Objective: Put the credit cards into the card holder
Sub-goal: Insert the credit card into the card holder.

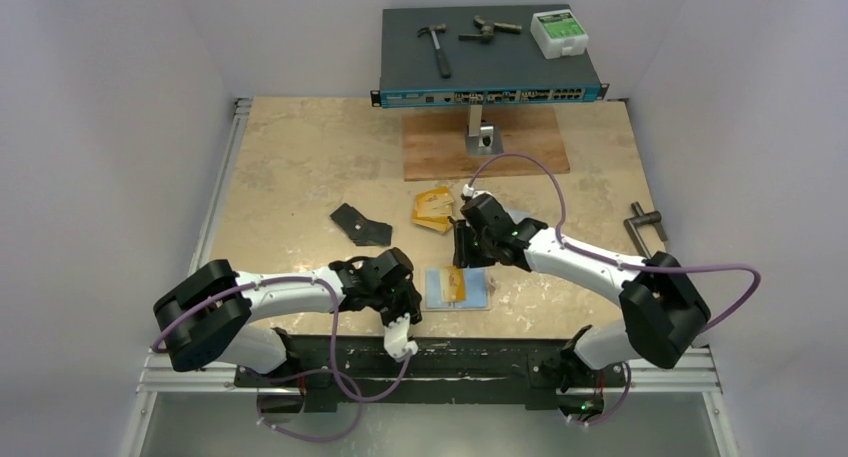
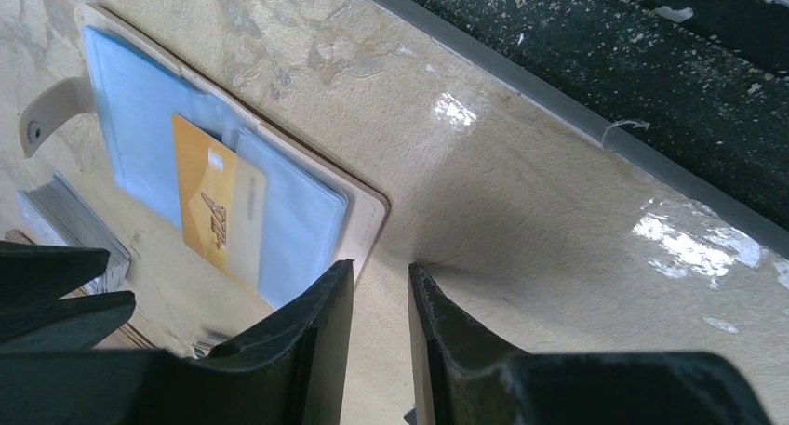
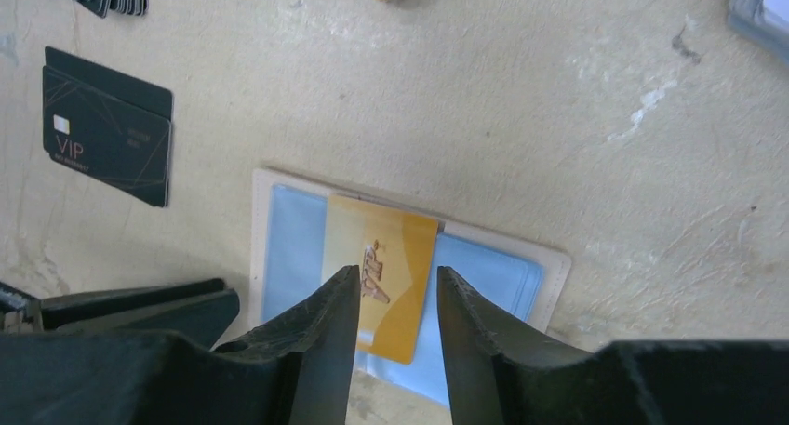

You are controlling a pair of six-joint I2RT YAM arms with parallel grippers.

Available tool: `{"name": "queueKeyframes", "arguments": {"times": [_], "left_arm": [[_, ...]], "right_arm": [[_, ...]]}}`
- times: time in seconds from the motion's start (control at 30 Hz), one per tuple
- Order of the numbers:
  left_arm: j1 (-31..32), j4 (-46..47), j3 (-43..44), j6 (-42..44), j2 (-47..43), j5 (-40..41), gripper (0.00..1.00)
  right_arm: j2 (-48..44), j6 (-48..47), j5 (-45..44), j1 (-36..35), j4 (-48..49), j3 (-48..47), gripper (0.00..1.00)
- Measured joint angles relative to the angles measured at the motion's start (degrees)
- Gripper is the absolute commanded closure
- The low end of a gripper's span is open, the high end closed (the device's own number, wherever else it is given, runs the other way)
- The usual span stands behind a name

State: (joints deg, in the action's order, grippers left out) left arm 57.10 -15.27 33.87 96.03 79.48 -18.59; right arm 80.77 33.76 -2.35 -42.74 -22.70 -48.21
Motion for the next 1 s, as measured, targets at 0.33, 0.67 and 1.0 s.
{"name": "queueKeyframes", "arguments": {"times": [0.33,0.67,1.0], "left_arm": [[0.0,1.33,0.0,-0.04,0.0,0.39,0.73],[0.0,2.4,-0.02,-0.02,0.0,0.48,0.74],[0.0,2.56,-0.39,0.07,0.0,0.76,0.75]], "right_arm": [[6.93,1.36,-2.67,0.04,10.88,0.0,0.95],[10.1,1.68,-2.91,-0.02,16.26,0.57,0.98],[10.73,2.03,-2.75,-0.39,17.66,2.6,1.0]]}}
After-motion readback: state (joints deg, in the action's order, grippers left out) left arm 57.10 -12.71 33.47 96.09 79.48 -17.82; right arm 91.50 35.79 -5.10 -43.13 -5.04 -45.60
